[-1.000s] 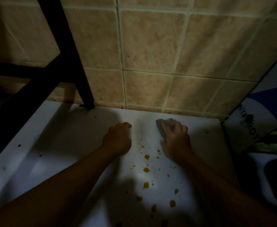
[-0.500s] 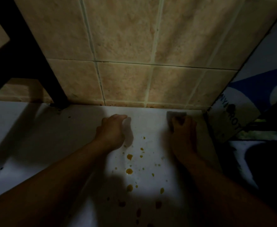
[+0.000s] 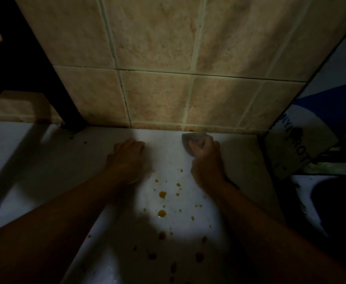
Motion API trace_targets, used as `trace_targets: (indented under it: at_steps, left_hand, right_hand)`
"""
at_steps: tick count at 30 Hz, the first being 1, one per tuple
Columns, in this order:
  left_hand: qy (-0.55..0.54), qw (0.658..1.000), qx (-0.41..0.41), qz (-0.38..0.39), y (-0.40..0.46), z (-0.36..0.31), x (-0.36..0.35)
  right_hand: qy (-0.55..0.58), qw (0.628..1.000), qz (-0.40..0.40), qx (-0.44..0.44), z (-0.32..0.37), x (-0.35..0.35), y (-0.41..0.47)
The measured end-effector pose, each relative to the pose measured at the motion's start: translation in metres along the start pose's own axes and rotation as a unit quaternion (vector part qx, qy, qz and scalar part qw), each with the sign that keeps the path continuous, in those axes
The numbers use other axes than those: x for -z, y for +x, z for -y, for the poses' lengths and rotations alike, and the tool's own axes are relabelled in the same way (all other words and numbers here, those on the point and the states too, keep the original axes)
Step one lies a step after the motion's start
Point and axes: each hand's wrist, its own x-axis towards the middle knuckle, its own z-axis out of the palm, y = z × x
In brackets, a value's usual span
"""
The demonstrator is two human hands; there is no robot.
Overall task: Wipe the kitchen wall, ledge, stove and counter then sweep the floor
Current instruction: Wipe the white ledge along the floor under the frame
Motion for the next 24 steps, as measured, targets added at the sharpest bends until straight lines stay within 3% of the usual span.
trace_targets:
  at_steps: [4,8,12,16,18,21,24]
  left_hand:
    - [0.011,1.000,0.006,-0.005,-0.009,0.018,0.001]
    - [0.015,0.999,0.044,-0.004,-0.019,0.046,0.005]
    - [0.002,0.999,0.037,-0.006,-0.022,0.055,0.004]
    - [-0.010,0.999,0.042,-0.011,-0.025,0.062,0.003]
    - [-0.017,0.998,0.062,-0.028,-0.028,0.070,0.004]
    - [-0.031,0.994,0.091,-0.042,-0.034,0.081,0.004]
    - [-0.037,0.994,0.094,-0.037,-0.034,0.086,0.003]
  right_hand:
    - [-0.043,0.982,-0.070,-0.168,-0.007,0.002,0.019]
    - [-0.016,0.979,-0.052,-0.196,0.037,-0.016,0.023]
    - [-0.043,0.997,0.009,-0.057,0.091,-0.045,0.006]
    - [-0.033,0.998,0.043,0.045,0.062,-0.038,0.014]
    - [0.006,1.000,-0.010,0.021,0.048,-0.032,0.014]
    - [0.014,0.992,-0.038,-0.123,0.071,-0.040,0.020]
    - [-0.040,0.997,-0.020,-0.062,0.088,-0.056,0.020]
